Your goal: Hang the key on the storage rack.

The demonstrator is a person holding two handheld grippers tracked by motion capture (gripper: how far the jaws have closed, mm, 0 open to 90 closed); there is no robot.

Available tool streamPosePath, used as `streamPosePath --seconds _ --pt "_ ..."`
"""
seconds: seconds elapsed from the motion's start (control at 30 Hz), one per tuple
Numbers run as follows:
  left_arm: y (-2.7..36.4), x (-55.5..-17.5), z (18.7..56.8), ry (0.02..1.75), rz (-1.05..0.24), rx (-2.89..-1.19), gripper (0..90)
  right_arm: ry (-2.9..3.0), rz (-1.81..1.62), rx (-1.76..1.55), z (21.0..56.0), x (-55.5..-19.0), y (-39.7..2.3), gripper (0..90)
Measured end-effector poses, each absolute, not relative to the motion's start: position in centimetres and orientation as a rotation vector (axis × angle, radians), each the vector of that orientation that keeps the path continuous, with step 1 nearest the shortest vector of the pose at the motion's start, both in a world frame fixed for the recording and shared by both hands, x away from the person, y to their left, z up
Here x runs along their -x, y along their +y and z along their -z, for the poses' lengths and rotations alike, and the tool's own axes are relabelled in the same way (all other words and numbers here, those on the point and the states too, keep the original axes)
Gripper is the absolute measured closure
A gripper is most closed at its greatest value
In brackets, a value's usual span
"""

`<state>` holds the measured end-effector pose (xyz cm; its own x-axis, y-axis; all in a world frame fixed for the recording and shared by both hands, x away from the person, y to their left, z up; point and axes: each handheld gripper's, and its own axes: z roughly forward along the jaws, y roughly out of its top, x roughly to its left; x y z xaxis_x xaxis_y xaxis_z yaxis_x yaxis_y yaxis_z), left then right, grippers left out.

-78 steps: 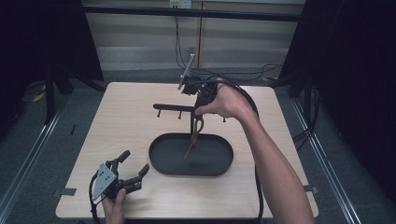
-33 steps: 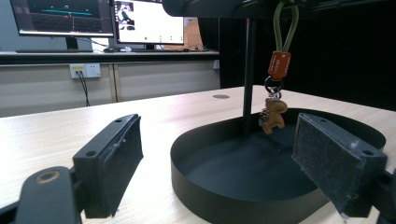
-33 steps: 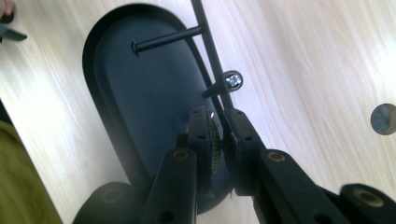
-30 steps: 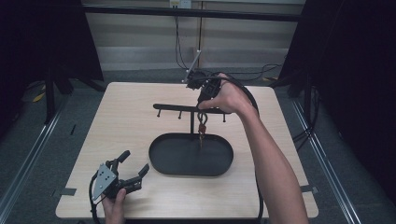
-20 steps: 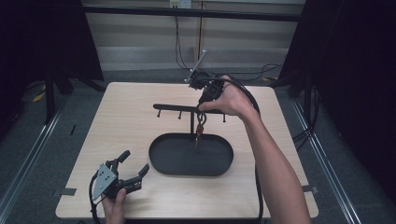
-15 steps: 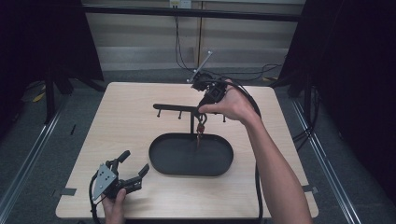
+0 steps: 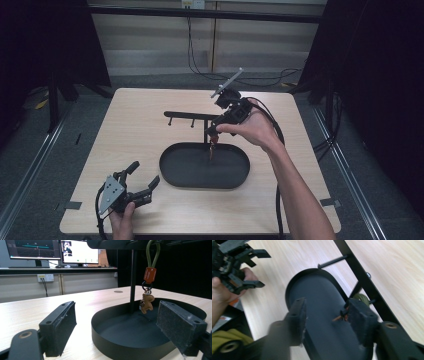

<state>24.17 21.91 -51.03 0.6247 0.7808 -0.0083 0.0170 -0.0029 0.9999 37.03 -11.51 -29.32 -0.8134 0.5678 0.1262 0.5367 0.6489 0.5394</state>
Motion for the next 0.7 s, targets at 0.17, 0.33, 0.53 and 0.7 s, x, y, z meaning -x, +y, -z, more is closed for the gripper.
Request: streamPosePath --seconds 0.17,0.33,0.53,0.7 --pt "21.9 -24.2 51.0 0.711 -0.69 -1.466 15.7 2.732 -1.016 -0.938 29.9 -35.8 -12.7 45.5" --pt "21.9 -24.2 51.0 0.711 -0.69 -1.469 15.7 2.687 -1.103 -0.901 30.6 -34.7 -13.5 42.3" --pt "21.9 -24.2 51.0 0.711 -0.69 -1.468 15.7 2.587 -1.176 -0.892 31.6 -32.7 -14.5 39.6" --pt "21.9 -24.2 51.0 0.713 -0.688 -1.464 15.7 2.533 -1.211 -0.91 33.0 -31.4 -15.5 36.8"
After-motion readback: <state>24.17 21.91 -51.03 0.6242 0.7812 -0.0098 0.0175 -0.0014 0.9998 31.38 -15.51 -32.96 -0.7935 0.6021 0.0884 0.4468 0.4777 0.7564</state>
